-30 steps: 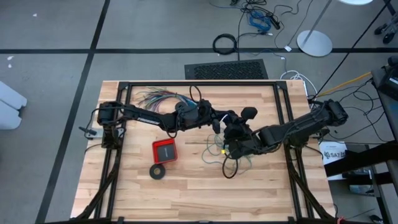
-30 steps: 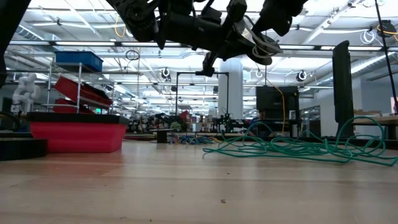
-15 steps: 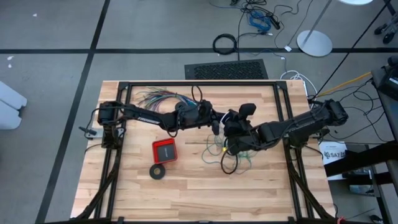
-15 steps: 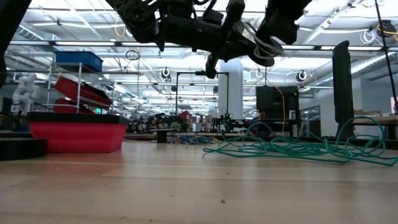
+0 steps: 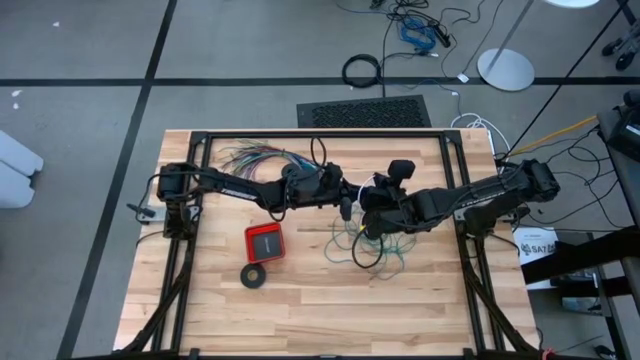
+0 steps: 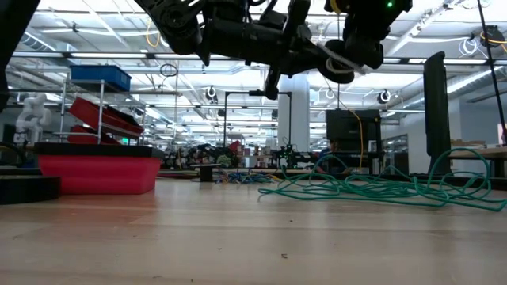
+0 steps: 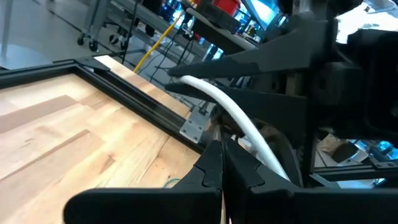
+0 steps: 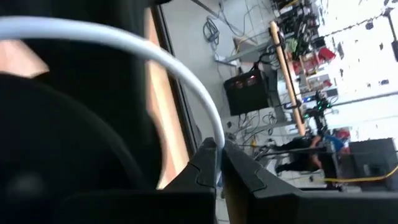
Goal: Coil cords
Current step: Coil the white wire onto the spool
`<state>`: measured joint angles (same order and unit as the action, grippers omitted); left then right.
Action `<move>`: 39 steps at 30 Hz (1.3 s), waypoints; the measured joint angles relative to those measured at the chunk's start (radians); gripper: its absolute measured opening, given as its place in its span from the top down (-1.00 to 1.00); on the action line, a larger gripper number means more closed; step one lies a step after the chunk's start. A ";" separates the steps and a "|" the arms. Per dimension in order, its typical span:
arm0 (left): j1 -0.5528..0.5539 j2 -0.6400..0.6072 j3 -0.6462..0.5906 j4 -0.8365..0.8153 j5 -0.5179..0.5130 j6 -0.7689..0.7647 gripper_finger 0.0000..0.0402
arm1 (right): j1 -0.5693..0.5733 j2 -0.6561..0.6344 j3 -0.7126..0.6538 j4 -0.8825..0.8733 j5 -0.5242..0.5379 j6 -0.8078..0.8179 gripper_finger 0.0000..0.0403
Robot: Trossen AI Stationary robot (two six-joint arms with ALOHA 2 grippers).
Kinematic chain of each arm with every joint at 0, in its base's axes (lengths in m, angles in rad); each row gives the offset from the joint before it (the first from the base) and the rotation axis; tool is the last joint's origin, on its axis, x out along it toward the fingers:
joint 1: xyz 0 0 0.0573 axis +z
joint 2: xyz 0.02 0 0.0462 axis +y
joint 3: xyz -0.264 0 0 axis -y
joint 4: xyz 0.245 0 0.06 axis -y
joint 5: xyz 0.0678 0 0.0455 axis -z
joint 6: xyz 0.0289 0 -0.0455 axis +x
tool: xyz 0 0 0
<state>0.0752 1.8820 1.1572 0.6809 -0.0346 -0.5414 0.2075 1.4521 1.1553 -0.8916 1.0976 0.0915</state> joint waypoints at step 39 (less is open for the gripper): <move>0.062 -0.001 0.002 0.111 0.032 -0.123 1.00 | 0.126 0.006 -0.002 -0.016 0.331 0.099 1.00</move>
<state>0.1368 1.8809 1.1587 0.7915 -0.0028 -0.6642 0.3330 1.4585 1.1538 -0.9074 1.4285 0.1909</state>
